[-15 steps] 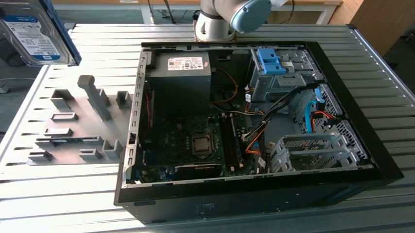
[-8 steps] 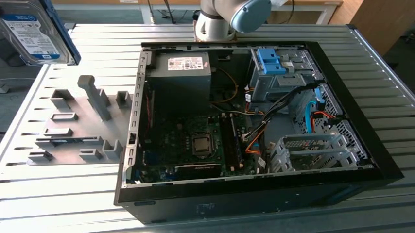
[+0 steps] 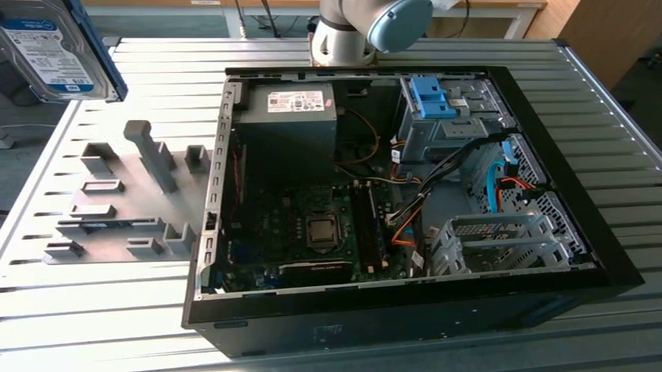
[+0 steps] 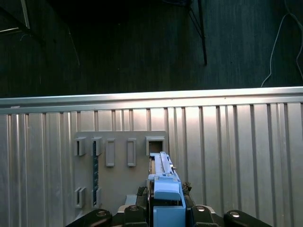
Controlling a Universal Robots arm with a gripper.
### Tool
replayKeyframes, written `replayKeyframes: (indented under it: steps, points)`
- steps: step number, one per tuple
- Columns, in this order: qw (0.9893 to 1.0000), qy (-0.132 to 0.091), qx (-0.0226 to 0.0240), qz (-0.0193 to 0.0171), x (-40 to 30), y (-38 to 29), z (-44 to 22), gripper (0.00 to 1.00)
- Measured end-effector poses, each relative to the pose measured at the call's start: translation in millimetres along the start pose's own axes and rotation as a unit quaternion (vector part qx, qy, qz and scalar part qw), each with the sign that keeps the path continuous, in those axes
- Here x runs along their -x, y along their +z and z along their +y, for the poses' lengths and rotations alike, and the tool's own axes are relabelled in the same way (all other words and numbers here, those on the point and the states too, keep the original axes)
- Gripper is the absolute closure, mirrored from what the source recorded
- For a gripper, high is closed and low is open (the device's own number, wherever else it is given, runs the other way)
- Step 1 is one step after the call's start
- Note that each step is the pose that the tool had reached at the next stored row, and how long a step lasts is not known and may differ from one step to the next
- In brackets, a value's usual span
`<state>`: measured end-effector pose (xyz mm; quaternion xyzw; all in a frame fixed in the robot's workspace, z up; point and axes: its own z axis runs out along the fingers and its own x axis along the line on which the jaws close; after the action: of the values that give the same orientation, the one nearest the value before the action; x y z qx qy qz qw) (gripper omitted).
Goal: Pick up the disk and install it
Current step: 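Pick up the disk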
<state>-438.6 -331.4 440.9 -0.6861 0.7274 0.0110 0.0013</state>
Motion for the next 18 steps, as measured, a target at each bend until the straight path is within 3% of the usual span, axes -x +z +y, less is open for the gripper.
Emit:
replayKeyframes:
  steps: [18]
  points:
    - [1.0,0.0,0.0,0.0,0.1,-7.3,0.1,0.64]
